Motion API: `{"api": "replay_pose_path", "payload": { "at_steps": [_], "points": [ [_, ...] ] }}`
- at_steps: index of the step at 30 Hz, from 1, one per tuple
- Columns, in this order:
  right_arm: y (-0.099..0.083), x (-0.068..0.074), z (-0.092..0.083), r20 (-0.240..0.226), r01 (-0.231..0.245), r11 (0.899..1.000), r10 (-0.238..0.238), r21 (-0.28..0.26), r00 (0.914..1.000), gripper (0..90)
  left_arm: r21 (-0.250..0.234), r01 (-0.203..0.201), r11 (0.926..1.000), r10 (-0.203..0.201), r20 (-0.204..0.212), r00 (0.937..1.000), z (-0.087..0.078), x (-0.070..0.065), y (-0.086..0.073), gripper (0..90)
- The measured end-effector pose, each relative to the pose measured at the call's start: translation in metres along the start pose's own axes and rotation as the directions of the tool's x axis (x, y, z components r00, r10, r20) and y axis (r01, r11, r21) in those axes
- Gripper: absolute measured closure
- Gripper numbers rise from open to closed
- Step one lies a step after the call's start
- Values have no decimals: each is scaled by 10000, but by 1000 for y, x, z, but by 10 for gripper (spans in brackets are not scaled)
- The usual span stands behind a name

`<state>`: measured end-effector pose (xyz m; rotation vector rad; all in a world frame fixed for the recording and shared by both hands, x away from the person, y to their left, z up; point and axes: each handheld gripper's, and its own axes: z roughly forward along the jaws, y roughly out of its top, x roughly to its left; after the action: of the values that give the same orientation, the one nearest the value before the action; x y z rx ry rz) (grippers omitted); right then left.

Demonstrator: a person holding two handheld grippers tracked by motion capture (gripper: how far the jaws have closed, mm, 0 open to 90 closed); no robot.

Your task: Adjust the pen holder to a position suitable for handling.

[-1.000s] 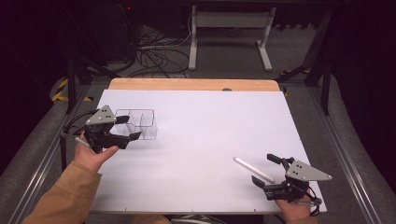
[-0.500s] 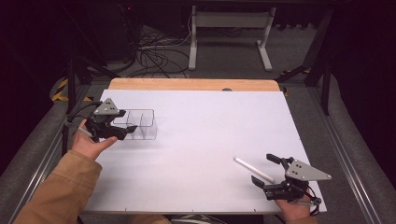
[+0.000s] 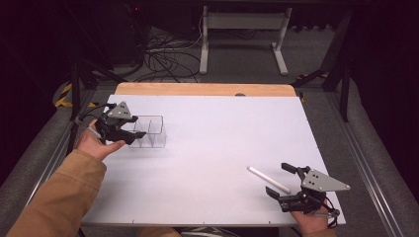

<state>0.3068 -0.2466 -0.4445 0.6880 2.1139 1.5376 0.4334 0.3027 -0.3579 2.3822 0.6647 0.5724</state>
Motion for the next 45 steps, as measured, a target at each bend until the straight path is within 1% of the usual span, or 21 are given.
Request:
{"api": "replay_pose_path", "payload": {
  "at_steps": [1, 2, 5, 9, 13, 15, 16, 19, 22, 23, 27, 28, 30, 33, 37, 39, 40, 42, 43, 44, 45],
  "points": [
    [0, 0, 0, -4, -9, 10000, 9, 6, 10000, 75, 35, -24, 10000, 24, 83, 10000, 0, 1, 0, 400],
    [0, 0, 1, -14, 0, 10000, 0, 11, 10000, 75, 154, -162, 9997, 159, 184, 9997, 2, 3, 1, 410],
    [0, -1, 1, -48, -16, 10000, 16, 17, 10000, 75, 334, -320, 9989, 310, 290, 9991, 5, 5, 2, 429],
    [-1, -2, -1, -118, -220, 9997, 218, -107, 9997, 75, 985, -776, 9921, 718, 611, 9955, 14, 6, 4, 473],
    [-1, -3, -1, -146, -247, 9997, 246, -90, 9996, 75, 1151, -811, 9900, 728, 745, 9946, 19, 6, 5, 480],
    [-2, -3, 0, -241, -366, 9992, 363, -133, 9991, 75, 1453, -883, 9854, 763, 864, 9933, 27, 5, 5, 490],
    [-2, -4, 0, -241, -378, 9992, 374, -134, 9990, 75, 1453, -883, 9854, 763, 864, 9933, 27, 5, 5, 496],
    [-2, -4, -1, -265, -378, 9991, 374, -168, 9989, 75, 1851, -984, 9778, 818, 955, 9921, 35, 4, 6, 517],
    [-2, -4, 0, -280, -390, 9991, 384, -185, 9989, 75, 2097, -1058, 9720, 867, 983, 9914, 41, 3, 7, 537],
    [-2, -4, 0, -277, -428, 9989, 423, -174, 9987, 75, 2178, -1156, 9691, 970, 942, 9908, 42, 2, 8, 544],
    [-2, -4, 0, -305, -476, 9987, 470, -167, 9984, 75, 2559, -1348, 9573, 1110, 1055, 9882, 50, 0, 9, 591],
    [-2, -4, 0, -298, -460, 9988, 455, -165, 9985, 75, 2597, -1394, 9556, 1144, 1090, 9874, 52, -1, 9, 609],
    [-2, -5, 0, -299, -457, 9988, 451, -173, 9985, 75, 2775, -1524, 9486, 1260, 1108, 9858, 55, -2, 10, 618],
    [-3, -5, 0, -338, -497, 9986, 490, -198, 9982, 75, 2870, -1514, 9459, 1253, 1075, 9863, 58, -2, 9, 657],
    [-3, -5, 0, -337, -537, 9984, 531, -188, 9980, 75, 2902, -1597, 9436, 1285, 1239, 9839, 58, -1, 9, 694],
    [-3, -6, 0, -363, -575, 9981, 567, -224, 9977, 75, 3069, -1880, 9330, 1477, 1498, 9776, 57, -1, 9, 728],
    [-3, -6, 0, -363, -575, 9981, 567, -224, 9977, 75, 3069, -1880, 9330, 1477, 1498, 9776, 57, -1, 9, 743],
    [-3, -6, 0, -377, -576, 9981, 567, -230, 9977, 75, 3138, -2025, 9276, 1542, 1718, 9730, 55, -2, 10, 759],
    [-3, -6, 0, -387, -572, 9981, 563, -230, 9977, 75, 3174, -2095, 9249, 1574, 1819, 9706, 54, -2, 10, 776],
    [-3, -6, 0, -415, -581, 9980, 571, -233, 9975, 75, 3226, -2177, 9212, 1603, 1953, 9676, 54, -2, 11, 825],
    [-3, -6, 0, -415, -581, 9980, 571, -233, 9975, 75, 3256, -2275, 9177, 1675, 2019, 9650, 53, -3, 11, 825]
  ]
}}
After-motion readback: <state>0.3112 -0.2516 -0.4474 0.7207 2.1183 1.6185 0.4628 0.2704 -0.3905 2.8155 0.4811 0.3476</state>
